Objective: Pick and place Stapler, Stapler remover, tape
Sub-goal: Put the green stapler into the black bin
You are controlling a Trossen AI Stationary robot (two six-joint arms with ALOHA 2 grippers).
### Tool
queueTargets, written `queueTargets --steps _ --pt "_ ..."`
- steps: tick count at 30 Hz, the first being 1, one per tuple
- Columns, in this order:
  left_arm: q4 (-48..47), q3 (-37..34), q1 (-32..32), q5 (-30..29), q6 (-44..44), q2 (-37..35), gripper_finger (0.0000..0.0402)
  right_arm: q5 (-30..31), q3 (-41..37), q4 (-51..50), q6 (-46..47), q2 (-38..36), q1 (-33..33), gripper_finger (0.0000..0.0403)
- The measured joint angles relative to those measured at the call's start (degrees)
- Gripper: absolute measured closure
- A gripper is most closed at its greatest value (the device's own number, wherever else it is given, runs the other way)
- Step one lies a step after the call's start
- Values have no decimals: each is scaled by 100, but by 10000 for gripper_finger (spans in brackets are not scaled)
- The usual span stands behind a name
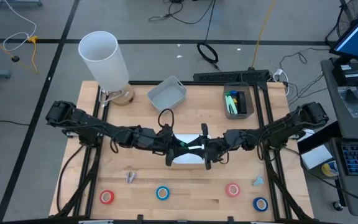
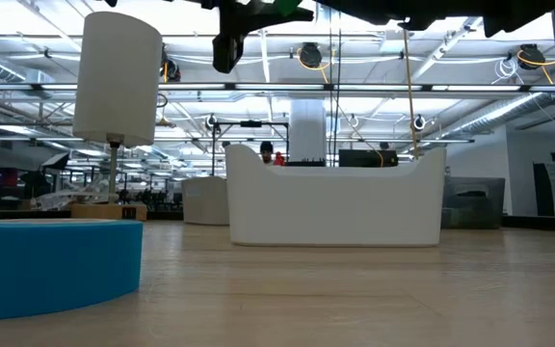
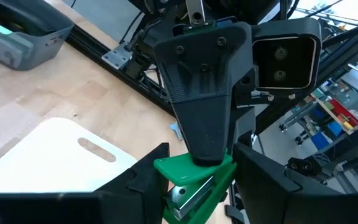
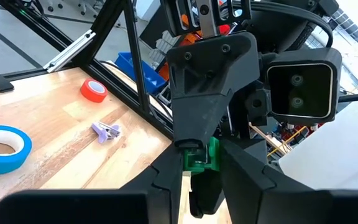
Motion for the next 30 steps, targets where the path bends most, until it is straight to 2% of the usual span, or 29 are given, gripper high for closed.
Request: queueTargets --steps 13,30 --pt "44 -2 29 12 -4 0 229 9 0 -23 44 0 0 340" --pt "56 -7 115 77 278 -44 229 196 9 -64 33 0 5 340"
